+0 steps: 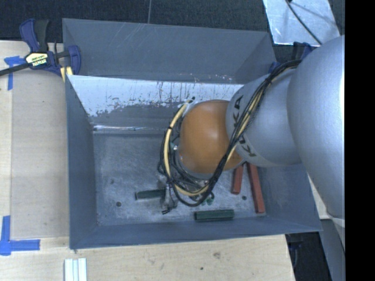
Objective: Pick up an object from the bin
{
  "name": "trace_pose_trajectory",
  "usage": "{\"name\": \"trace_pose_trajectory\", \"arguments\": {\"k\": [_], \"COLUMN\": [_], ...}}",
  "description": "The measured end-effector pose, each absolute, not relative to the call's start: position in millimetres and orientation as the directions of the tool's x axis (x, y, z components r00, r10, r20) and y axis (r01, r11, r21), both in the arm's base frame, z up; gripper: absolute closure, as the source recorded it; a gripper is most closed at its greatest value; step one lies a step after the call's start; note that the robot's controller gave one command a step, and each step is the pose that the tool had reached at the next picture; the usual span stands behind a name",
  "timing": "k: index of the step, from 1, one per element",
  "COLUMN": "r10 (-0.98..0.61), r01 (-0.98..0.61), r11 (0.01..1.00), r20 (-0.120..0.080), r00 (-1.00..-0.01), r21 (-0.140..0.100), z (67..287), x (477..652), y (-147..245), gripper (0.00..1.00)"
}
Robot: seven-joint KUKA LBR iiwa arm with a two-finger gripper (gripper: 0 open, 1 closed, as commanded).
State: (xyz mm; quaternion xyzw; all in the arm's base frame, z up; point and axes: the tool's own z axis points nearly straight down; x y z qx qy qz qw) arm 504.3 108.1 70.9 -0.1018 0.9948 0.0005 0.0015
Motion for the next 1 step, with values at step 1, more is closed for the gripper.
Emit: {"name": "trace_pose_trajectory", "arguments": {"k": [1], "r10": [-0.536], "r01": [-0.535], "r11": [0.845], "r20": [-0.009], "r00": [-0.844], "r21": [-0.004], "z": [209.4], "x": [501.5], "y": [95.2], "gripper": [1.0]}}
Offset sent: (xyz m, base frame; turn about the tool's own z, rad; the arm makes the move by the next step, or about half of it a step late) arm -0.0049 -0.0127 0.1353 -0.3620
